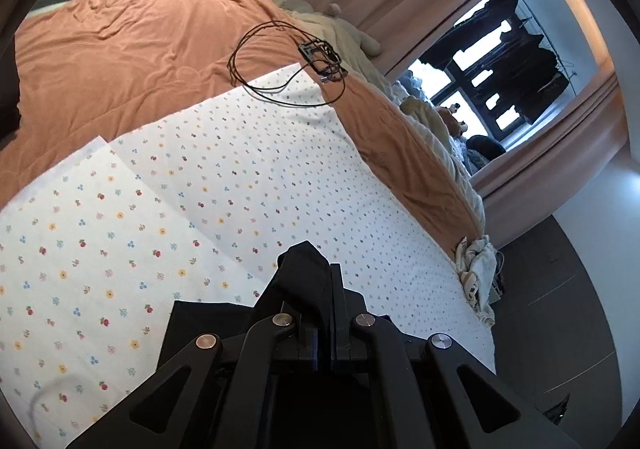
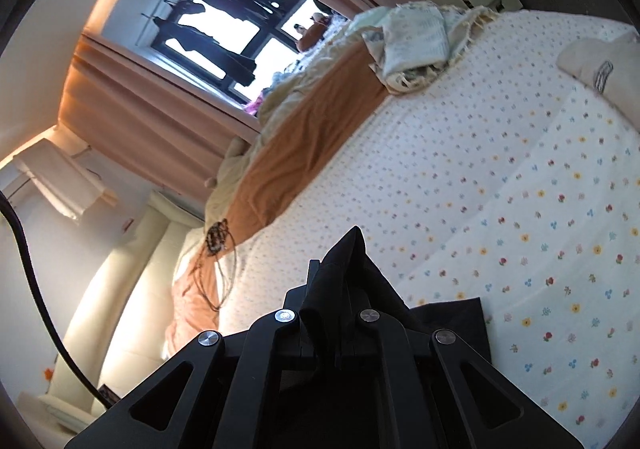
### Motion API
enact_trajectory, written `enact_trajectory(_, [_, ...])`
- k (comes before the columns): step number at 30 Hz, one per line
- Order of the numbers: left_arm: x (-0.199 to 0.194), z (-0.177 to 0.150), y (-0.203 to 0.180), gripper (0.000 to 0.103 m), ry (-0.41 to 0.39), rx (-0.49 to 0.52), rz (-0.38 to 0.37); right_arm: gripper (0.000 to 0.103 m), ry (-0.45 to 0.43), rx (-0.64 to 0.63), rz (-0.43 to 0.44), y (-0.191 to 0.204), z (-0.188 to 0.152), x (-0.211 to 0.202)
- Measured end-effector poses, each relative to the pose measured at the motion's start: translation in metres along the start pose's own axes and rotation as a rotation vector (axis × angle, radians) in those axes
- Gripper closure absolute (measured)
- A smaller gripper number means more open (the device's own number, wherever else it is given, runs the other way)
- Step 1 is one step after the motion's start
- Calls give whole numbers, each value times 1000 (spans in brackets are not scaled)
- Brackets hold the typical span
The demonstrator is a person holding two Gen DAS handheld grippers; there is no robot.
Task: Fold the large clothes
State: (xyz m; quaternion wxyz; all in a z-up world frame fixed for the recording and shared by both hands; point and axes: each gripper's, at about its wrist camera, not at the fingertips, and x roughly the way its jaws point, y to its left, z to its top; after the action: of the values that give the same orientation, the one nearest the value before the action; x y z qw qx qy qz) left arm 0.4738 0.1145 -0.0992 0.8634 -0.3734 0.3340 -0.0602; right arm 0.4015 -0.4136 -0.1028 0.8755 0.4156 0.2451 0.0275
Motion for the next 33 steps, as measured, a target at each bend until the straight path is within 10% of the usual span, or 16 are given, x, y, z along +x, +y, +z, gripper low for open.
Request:
enact_trajectory(3, [14, -2, 10, 85, 45, -43, -2, 96, 15, 16, -18, -7, -1, 12])
enact_trajectory(7, [4, -5, 16, 24, -4, -74, -27, 30, 19, 45, -55, -14, 0, 14])
enact_trajectory(33, [-108, -99, 67, 36, 72, -62, 134, 30, 80, 41, -246, -53, -75, -125])
